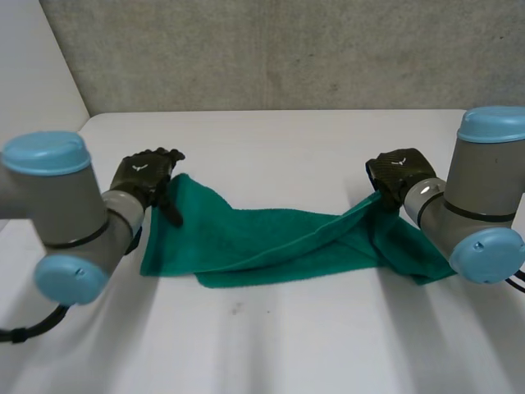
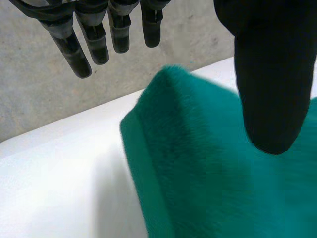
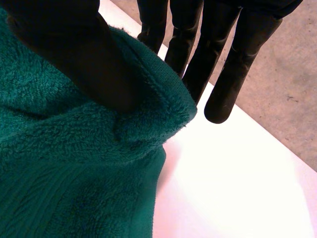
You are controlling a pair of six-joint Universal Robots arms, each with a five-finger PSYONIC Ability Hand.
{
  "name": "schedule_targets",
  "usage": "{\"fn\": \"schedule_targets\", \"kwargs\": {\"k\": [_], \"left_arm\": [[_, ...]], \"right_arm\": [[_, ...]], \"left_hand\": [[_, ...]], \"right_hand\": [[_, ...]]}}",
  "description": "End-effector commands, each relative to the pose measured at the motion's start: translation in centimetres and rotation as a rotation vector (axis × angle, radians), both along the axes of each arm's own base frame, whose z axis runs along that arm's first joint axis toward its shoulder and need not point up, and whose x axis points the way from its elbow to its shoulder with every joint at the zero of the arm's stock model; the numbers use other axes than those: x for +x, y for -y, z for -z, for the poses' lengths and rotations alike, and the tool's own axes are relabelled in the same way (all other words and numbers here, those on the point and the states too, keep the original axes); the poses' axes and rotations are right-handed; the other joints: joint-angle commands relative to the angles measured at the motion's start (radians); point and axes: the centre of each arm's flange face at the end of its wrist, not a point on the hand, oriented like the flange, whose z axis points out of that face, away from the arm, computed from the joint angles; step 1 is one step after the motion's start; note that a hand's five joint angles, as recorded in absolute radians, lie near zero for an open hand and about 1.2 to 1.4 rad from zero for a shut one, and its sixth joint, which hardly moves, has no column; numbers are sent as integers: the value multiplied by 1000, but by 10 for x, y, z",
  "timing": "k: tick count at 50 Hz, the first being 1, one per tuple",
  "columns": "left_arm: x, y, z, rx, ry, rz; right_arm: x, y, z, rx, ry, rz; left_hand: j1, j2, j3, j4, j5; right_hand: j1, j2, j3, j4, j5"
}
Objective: Fold the towel.
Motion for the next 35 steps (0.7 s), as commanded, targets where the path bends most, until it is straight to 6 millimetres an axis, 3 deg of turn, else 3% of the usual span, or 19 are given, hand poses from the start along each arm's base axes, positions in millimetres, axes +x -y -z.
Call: {"fn": "schedule_targets", "kwargs": {"k": [1,9,21,26,31,35], "left_arm": [[-1,-63,2,61,28,78],[-2,-77,17,124,59,98],[-14,-50,60,202,92,96],[-21,-37,66,191,87,97],[-26,-25,63,159,71,94],[-29,-20,58,138,62,94]], "right_arm": [[-1,0,-2,-2,-2,0],[0,-1,-1,0,-5,-2],[3,-5,3,15,-10,-12],[1,-4,4,16,-12,-9],[-1,-2,4,16,-12,-1],[-1,-2,4,17,-12,-1]], "left_hand": [[123,110,102,112,94],[247,234,226,235,217],[250,237,229,238,220],[267,254,246,256,238],[587,574,566,576,557],[667,653,645,655,637]], "right_hand": [[427,220,216,203,232],[427,220,216,203,232],[427,220,216,203,232],[427,220,216,203,232],[427,220,216,203,232],[427,220,216,203,232]]}}
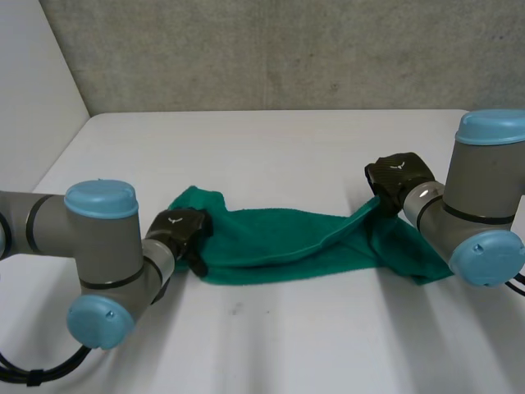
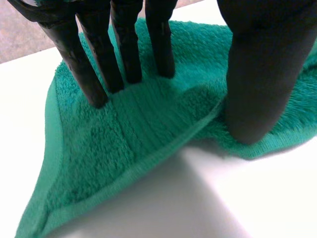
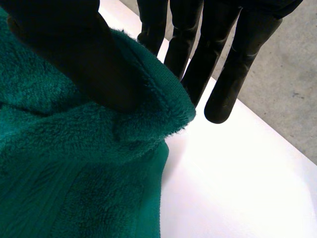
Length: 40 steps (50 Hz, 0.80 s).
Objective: Fold the towel.
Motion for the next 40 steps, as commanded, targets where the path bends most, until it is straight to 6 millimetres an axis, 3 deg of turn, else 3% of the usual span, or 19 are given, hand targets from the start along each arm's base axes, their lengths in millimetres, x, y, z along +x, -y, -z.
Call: {"fn": "schedule_targets", "kwargs": {"k": [1,19,24,31,40], "left_arm": [[-10,19,-8,-58,-30,-2],[-13,31,6,-46,-23,-6],[-8,34,0,-49,-24,-21],[-4,26,-25,-60,-32,-22],[0,36,-23,-69,-34,-39]], "right_arm": [[-3,2,0,1,-1,6],[-2,3,-1,-8,-6,2],[-3,3,-2,-9,-8,4],[-2,3,-2,-9,-8,1],[-1,2,-1,-6,-10,-2]], "left_hand": [[480,471,471,473,470],[535,527,526,529,526],[533,524,524,526,523],[471,462,462,465,462],[465,456,456,459,456]], "right_hand": [[427,220,216,203,231],[427,220,216,203,231],[427,220,216,203,231],[427,220,216,203,231],[427,220,216,203,231]]}}
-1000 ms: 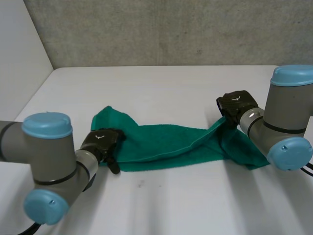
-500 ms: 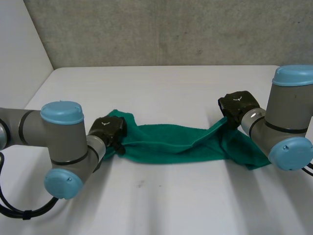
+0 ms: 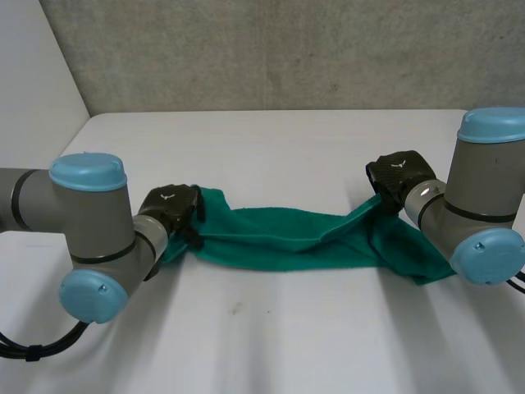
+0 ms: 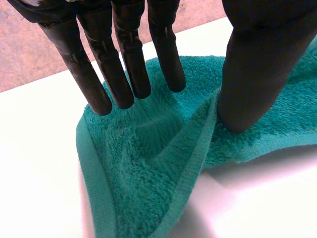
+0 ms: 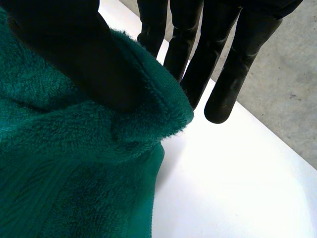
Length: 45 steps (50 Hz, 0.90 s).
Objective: Fold the towel.
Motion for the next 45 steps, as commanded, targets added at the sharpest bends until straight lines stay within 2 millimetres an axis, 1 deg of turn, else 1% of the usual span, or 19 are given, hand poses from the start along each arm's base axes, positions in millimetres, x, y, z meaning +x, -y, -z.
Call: {"fn": "schedule_targets", "kwargs": {"k": [1,9,13,16,17,18,23,27,28,30,31,34,36,38,39,40,42,43,45], "left_arm": [[3,8,5,-2,-1,-15],[-1,13,22,19,20,-7],[-3,17,24,2,51,8],[-4,20,22,-21,68,18],[-5,23,20,-36,73,22],[-6,24,19,-45,74,23],[-9,37,1,-140,45,3],[-1,38,-35,-212,13,-15],[5,36,-51,-238,3,-29],[11,28,-64,-247,1,-33],[14,24,-68,-246,2,-33],[24,2,-85,-224,15,-31],[32,-16,-92,-191,38,-25],[36,-28,-92,-154,65,-17],[36,-28,-92,-154,65,-17],[43,-43,-86,-91,127,-3],[48,-49,-76,-46,182,10],[48,-49,-76,-46,182,10],[57,-54,-62,-2,250,16]], "right_arm": [[2,-1,1,4,-2,-6],[2,-1,2,6,-2,-6],[1,-1,2,6,-2,-3],[0,0,2,4,-3,-2],[0,0,2,4,-3,-2],[0,0,2,4,-3,-2],[0,1,0,1,-5,-1],[-1,0,-9,-14,-8,-1],[-1,0,-11,-16,-13,-4],[-3,-3,-22,-33,-27,-9],[-5,-8,-38,-58,-49,-19],[-9,-23,-58,-71,-121,-50],[-14,-41,-68,-47,-227,-95],[-17,-54,-70,-13,-300,-130],[-22,-67,-69,32,-361,-156],[-22,-67,-69,32,-362,-157],[-25,-73,-68,54,-389,-173],[-29,-88,-57,124,-455,-220],[-30,-89,-53,136,-466,-228]], "left_hand": [[105,100,103,101,98],[105,100,103,101,98],[122,118,120,118,116],[330,325,328,326,323],[575,570,573,571,569],[653,648,651,649,646],[654,649,652,650,647],[654,649,652,650,647],[654,649,652,650,647],[654,649,652,650,647],[654,649,652,650,647],[654,649,652,650,647],[654,649,652,650,647],[654,649,652,650,647],[654,649,652,650,647],[654,649,652,650,647],[654,649,652,650,647],[654,649,652,650,647],[654,649,652,650,647]], "right_hand": [[427,220,216,203,231],[427,220,216,203,231],[427,220,216,203,231],[427,220,216,203,231],[427,220,216,203,231],[427,220,216,203,231],[427,220,216,203,231],[427,220,216,203,231],[427,220,216,203,231],[427,220,216,203,231],[427,220,216,203,231],[427,220,216,203,231],[427,220,216,203,231],[427,220,216,203,231],[427,220,216,203,231],[427,220,216,203,231],[427,220,216,203,231],[427,220,216,203,231],[427,220,216,203,231]]}}
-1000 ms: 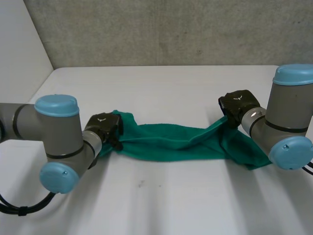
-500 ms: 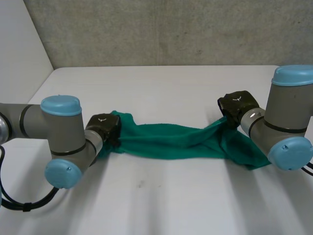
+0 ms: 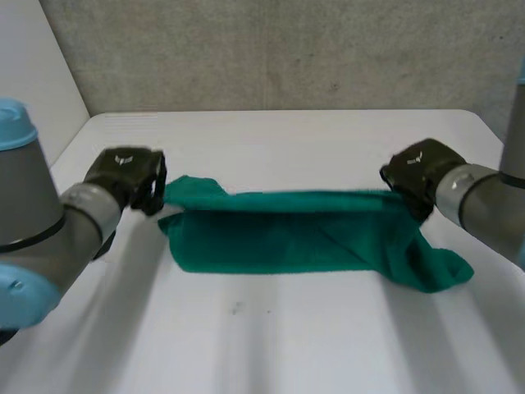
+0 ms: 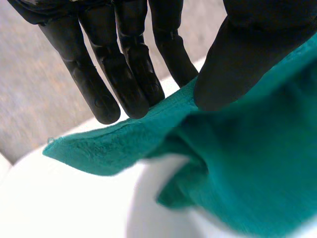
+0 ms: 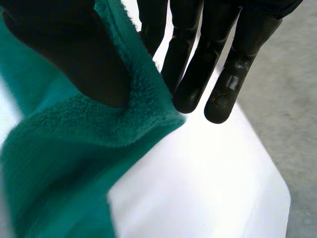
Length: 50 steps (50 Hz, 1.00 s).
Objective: Fold the towel.
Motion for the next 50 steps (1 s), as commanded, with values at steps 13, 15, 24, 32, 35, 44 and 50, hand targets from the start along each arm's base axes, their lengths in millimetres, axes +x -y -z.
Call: {"fn": "schedule_targets", "kwargs": {"k": [13,15,24,32,35,44,50], "left_arm": [[-8,52,51,-51,160,7],[-20,71,13,-195,97,3],[-17,75,-197,-1009,-376,-122],[-10,64,-175,-930,-341,-124],[-10,63,-145,-825,-294,-111],[-2,45,-32,-501,-147,-96],[3,36,51,-267,-40,-95]], "right_arm": [[8,16,48,118,-181,-52],[23,47,-1,-123,-23,11],[21,45,-183,-832,560,62],[11,22,-181,-849,548,61],[15,19,-139,-671,461,57],[21,24,-30,-331,347,48],[27,33,56,-80,316,62]], "left_hand": [[249,201,208,207,264],[249,201,208,207,264],[249,201,208,207,264],[249,201,208,207,264],[249,201,208,207,264],[249,201,208,207,264],[249,201,208,207,264]], "right_hand": [[427,220,215,203,231],[427,220,215,203,231],[427,220,215,203,231],[427,220,215,203,231],[427,220,215,203,231],[427,220,215,203,231],[427,220,215,203,231]]}}
